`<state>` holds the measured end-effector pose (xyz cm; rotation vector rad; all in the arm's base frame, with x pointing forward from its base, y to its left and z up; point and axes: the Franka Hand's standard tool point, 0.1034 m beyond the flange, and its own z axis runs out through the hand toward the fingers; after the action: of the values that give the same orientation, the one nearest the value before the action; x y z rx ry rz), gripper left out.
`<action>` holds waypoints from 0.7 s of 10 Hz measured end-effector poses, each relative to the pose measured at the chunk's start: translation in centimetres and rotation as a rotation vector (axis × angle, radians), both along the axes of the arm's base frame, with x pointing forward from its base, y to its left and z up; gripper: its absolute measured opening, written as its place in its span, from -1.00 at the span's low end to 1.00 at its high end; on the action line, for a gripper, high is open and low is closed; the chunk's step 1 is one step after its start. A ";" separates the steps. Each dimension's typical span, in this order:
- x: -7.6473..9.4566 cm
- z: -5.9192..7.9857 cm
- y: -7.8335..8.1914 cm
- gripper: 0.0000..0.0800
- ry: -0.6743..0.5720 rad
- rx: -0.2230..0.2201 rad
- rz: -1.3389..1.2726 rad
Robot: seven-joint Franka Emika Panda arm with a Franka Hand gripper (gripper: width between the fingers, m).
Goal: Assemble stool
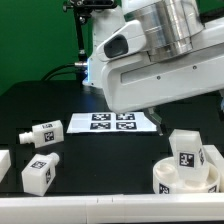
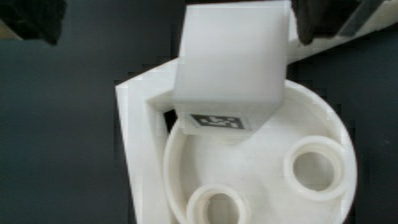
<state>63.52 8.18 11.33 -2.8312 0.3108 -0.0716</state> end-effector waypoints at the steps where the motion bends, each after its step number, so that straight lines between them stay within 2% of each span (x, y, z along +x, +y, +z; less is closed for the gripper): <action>1: -0.1 -0.2 0.4 0.62 -0.008 -0.041 0.079; 2: -0.2 -0.1 0.9 0.62 -0.009 -0.066 0.130; 3: -0.3 -0.1 1.1 0.62 -0.035 -0.119 0.280; 6: -0.3 -0.2 1.2 0.62 -0.057 -0.132 0.330; 7: 0.1 -0.3 1.1 0.62 -0.112 -0.178 0.440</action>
Offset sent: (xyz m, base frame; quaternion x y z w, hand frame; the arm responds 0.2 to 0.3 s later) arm -0.0131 -0.0032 0.0025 -0.0540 0.0299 -0.1388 0.9884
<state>63.57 9.25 11.05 -2.9825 -0.3603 -0.1705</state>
